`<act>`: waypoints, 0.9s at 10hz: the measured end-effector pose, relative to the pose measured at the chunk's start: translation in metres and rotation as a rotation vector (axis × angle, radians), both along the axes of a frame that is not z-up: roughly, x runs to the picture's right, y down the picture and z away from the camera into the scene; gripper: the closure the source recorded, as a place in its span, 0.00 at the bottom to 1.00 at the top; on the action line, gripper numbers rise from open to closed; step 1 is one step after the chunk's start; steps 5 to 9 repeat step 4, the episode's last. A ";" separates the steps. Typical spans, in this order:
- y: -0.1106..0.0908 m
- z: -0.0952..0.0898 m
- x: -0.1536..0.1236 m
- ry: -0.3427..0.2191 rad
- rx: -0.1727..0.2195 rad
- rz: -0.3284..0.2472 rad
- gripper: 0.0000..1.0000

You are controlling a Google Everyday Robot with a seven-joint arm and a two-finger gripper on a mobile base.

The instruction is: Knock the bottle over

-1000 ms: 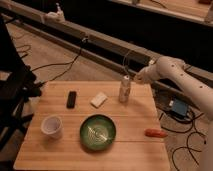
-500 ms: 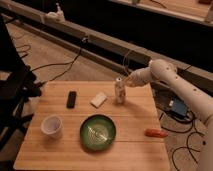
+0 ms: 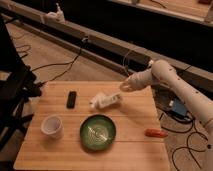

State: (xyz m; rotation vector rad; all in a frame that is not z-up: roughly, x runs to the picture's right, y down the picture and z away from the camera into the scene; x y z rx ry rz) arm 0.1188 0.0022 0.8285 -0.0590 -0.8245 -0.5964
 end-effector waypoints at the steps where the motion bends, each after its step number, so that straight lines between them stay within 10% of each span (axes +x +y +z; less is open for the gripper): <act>1: 0.000 -0.002 -0.001 -0.007 -0.002 -0.005 0.99; 4: 0.002 -0.001 -0.001 -0.007 -0.004 -0.005 0.73; 9: 0.002 -0.001 -0.001 -0.007 -0.004 -0.005 0.73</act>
